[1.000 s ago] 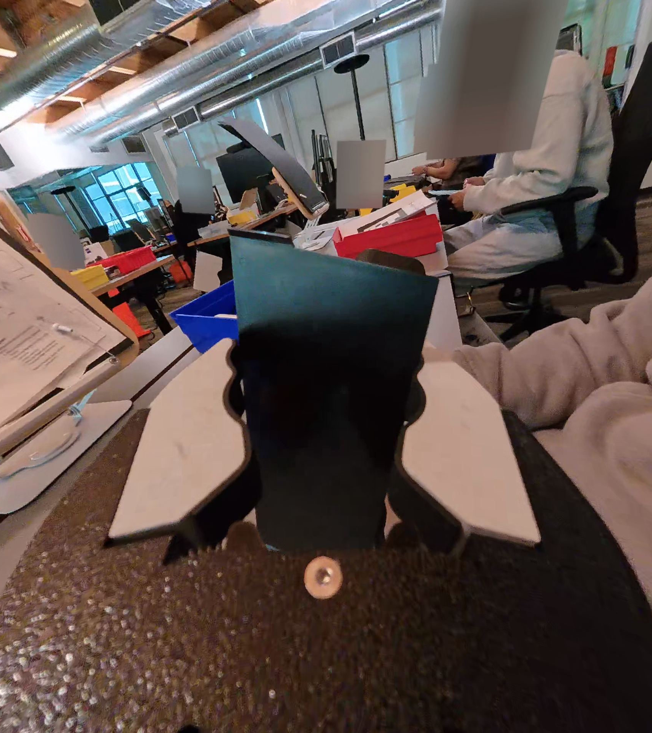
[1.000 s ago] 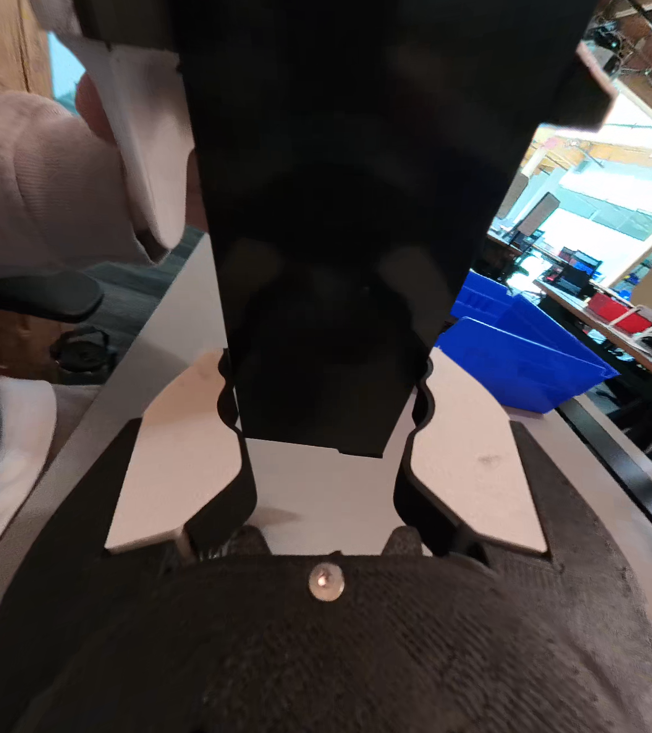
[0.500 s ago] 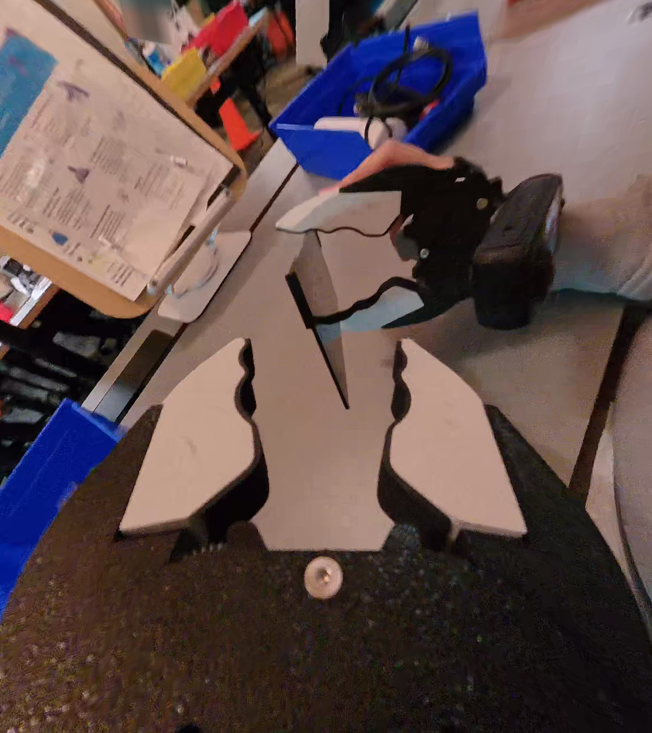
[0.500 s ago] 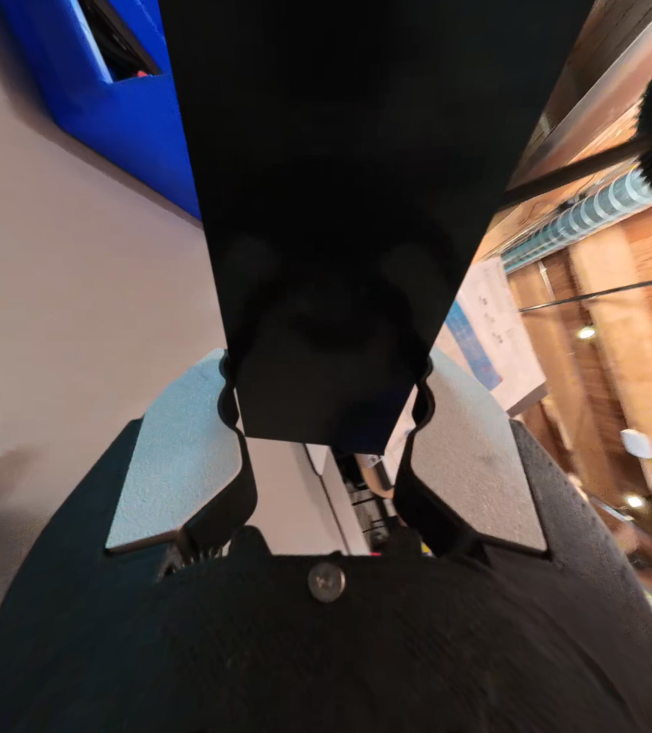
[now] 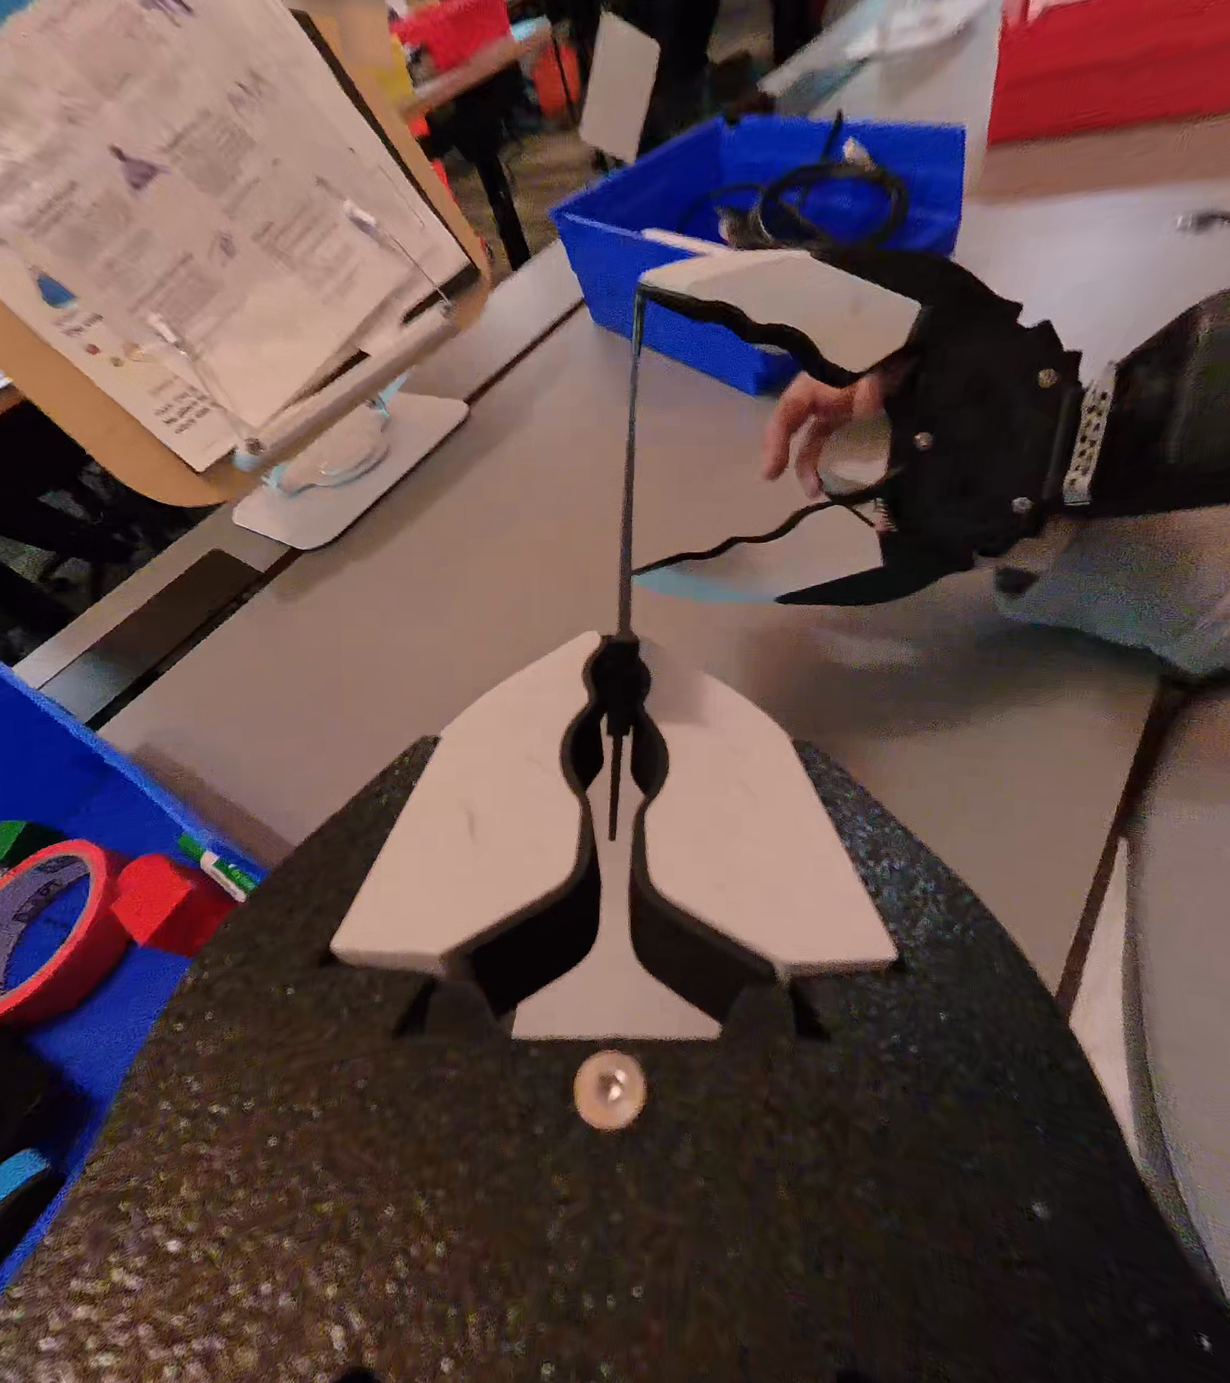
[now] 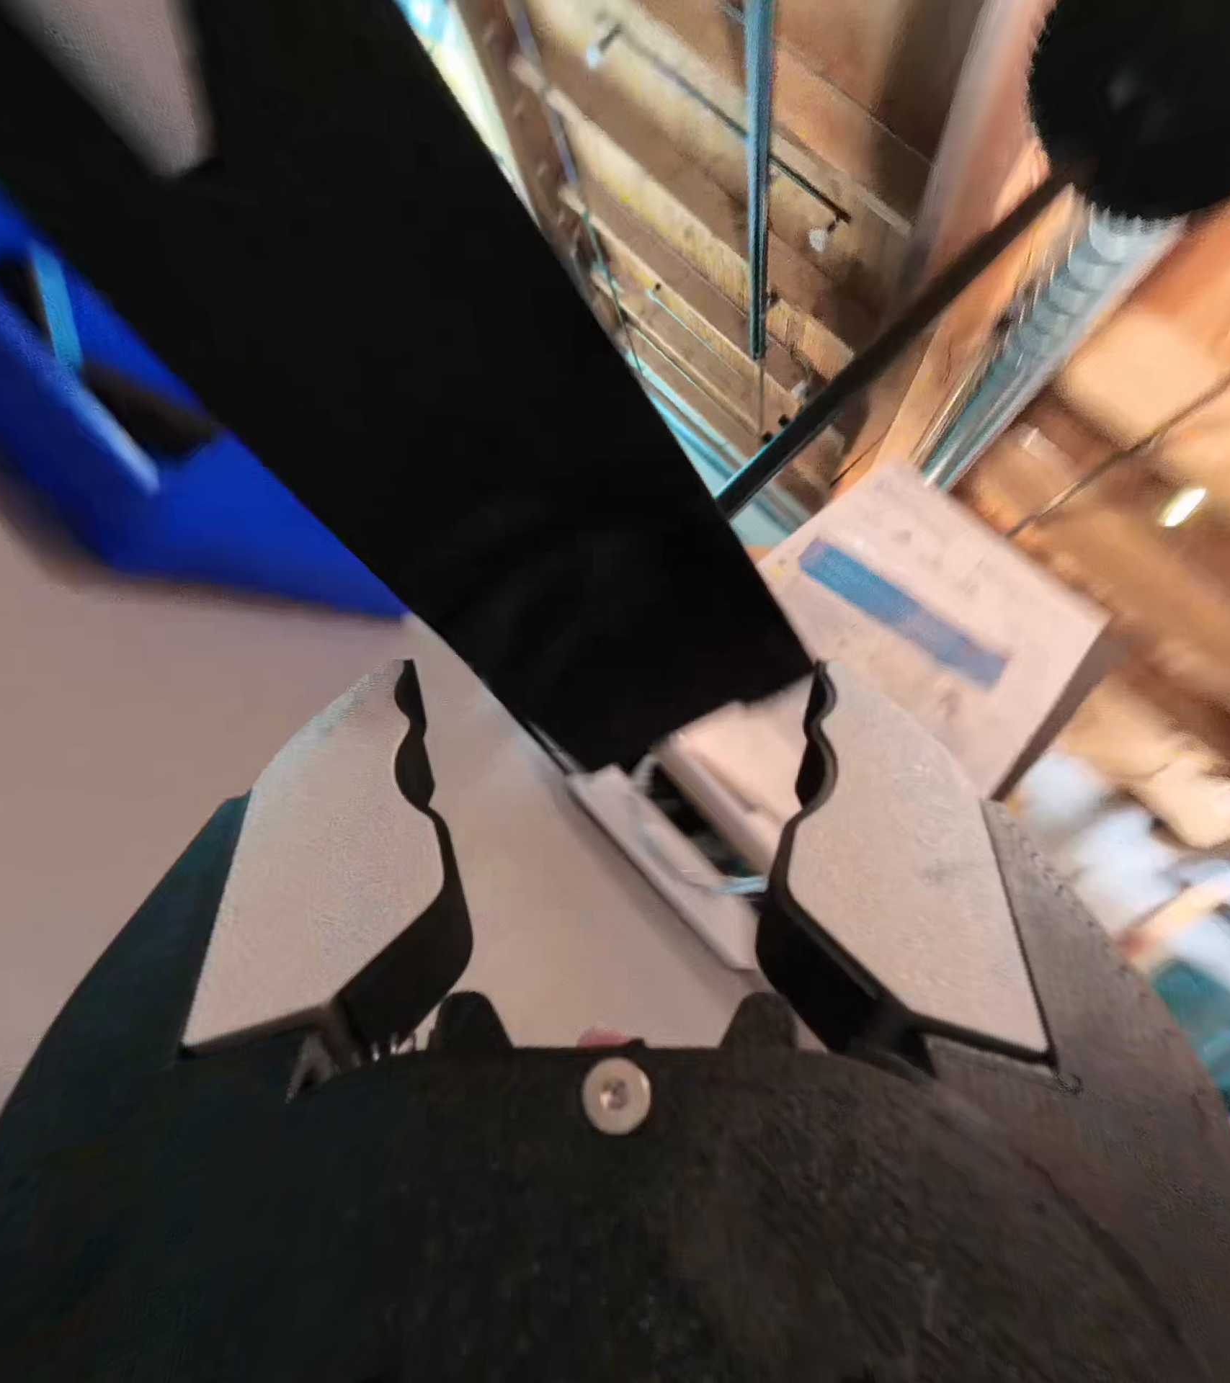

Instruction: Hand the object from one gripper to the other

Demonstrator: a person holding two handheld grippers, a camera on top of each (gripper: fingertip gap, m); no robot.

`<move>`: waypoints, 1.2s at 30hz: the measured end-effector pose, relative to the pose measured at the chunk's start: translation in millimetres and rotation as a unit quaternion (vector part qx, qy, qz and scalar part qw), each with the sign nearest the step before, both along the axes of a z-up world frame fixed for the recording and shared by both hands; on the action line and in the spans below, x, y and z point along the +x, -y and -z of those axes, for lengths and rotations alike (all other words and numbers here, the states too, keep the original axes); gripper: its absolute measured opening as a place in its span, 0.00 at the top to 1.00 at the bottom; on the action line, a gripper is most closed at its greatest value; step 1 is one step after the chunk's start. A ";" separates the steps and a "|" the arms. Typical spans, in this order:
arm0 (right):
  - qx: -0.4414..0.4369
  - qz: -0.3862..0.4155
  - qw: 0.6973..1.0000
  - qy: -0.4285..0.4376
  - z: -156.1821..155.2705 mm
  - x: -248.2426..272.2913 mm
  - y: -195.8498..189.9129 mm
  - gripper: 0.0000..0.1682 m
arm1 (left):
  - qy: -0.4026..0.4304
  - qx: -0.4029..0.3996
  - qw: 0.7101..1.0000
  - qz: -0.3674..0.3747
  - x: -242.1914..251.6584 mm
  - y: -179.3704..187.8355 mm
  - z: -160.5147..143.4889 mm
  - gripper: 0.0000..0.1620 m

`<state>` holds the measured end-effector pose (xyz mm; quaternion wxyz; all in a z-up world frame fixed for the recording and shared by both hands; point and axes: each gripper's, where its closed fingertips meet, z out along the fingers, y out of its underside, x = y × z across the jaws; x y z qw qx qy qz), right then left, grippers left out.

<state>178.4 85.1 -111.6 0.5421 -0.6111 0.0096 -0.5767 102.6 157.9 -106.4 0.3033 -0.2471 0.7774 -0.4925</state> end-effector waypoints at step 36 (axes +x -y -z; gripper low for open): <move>-0.004 -0.491 0.802 -0.340 25.3 -105.4 -35.8 0.99 | 0.081 0.003 0.983 0.166 -18.9 17.5 14.0 0.64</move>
